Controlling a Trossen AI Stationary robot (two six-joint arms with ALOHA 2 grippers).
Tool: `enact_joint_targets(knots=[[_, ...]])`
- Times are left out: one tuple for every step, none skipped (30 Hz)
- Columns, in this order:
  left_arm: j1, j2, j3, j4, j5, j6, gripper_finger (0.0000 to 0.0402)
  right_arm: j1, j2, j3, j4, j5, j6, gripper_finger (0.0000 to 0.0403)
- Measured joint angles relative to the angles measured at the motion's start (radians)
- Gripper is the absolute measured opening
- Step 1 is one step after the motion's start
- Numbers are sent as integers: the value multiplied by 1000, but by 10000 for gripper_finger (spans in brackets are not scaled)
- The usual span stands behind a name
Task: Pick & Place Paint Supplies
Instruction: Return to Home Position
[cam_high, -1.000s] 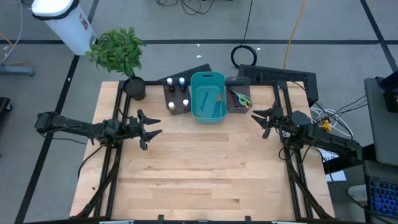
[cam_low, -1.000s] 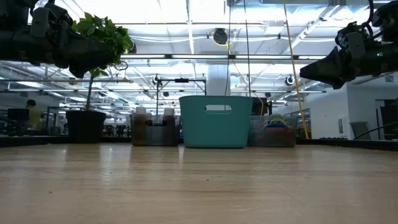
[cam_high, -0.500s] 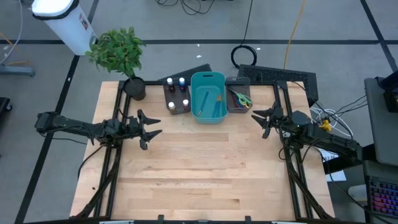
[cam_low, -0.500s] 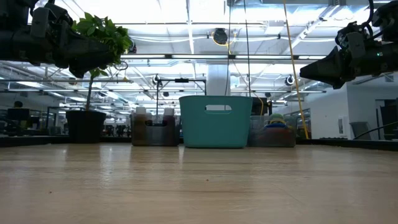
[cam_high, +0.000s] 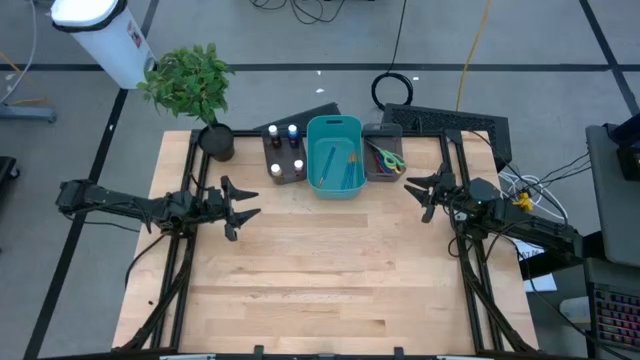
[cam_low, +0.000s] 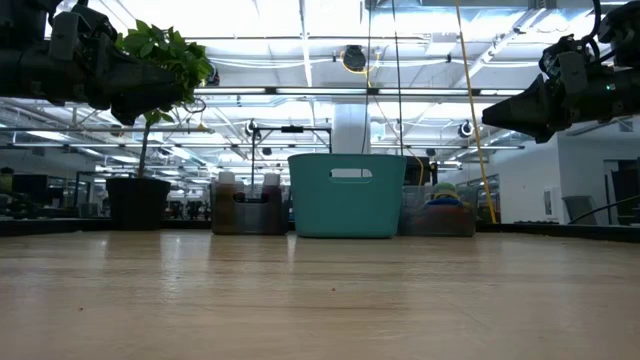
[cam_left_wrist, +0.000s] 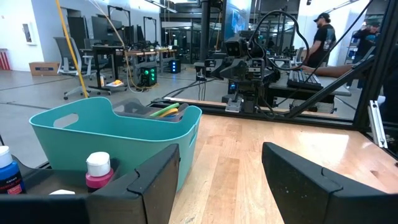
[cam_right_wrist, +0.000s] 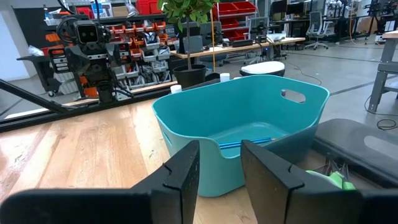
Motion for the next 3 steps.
enact_joint_targets(knots=[[0,0,0,0,0,0,237,0,0,0,0,0,0,112],[0,0,0,0,0,0,237,0,0,0,0,0,0,111],[0,0,0,0,0,0,237,0,0,0,0,0,0,110]])
